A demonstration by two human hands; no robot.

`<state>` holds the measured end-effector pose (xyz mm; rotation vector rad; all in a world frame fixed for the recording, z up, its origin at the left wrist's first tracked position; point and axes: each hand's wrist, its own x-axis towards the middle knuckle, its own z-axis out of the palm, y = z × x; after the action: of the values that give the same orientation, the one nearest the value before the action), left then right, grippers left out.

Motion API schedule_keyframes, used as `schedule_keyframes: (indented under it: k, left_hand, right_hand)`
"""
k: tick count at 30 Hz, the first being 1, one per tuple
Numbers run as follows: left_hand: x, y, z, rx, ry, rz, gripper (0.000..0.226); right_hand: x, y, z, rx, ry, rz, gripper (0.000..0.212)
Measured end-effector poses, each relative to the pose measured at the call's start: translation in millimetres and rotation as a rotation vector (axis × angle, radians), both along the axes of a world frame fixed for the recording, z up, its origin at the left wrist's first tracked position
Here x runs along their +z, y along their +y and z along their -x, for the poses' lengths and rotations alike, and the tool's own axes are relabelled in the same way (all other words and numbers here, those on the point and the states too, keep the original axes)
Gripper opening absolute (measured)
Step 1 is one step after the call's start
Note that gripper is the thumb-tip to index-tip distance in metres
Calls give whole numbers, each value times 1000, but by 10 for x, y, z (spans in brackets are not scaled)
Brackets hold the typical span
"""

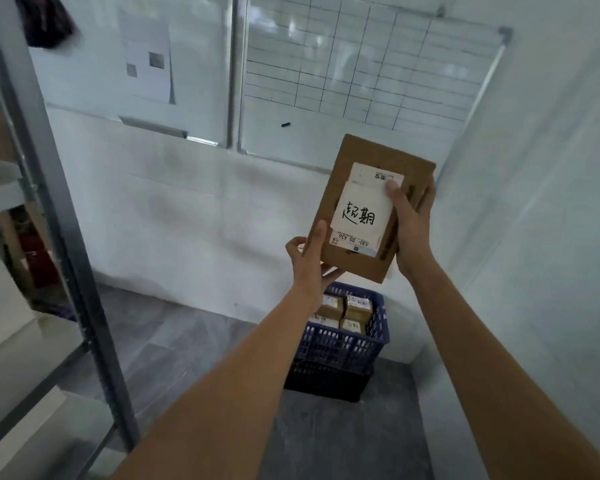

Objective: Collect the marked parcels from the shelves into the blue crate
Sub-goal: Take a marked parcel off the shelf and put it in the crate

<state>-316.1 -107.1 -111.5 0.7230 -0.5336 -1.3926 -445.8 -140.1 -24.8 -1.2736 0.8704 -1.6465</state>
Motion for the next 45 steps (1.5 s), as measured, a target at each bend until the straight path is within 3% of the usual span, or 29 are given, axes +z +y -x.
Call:
schedule_keyframes:
  k: [3,8,12,17,26,31,37,42,45]
  left_hand:
    - [106,-226,19,-53,-103,2,56]
    - [278,-640,-104,7,-549,51,47]
    - [503,-978,-90,76,-687,125,29]
    - [679,-1390,154,175,-897,237,54]
    - [695,-2376,771,273,-786,248,37]
    - [656,-3015,1143,273,-751,236,47]
    - [527,-3686,1455,269,-738,209,44]
    - [409,-4248,1533,240,-842,167,40]
    - [302,-4668,1454,154,-1038,162,35]
  right_hand:
    - [29,-108,33,-8,-19,-24,64]
    - [91,-357,101,-73,-36,-35,58]
    - [155,-627,158,-147,-59,-44,59]
    - [114,-997,226,-250,23,-89,57]
    - [21,-1963,806,-327,169,-93,57]
    - [-57,-2603,1217,-284,243,-154,56]
    - [-181,-3273,1503,-252,247,-205,58]
    - [-355,-3836,1655,-276,280,-280,71]
    - [-487,-4103,1804,-301,301,-377,84]
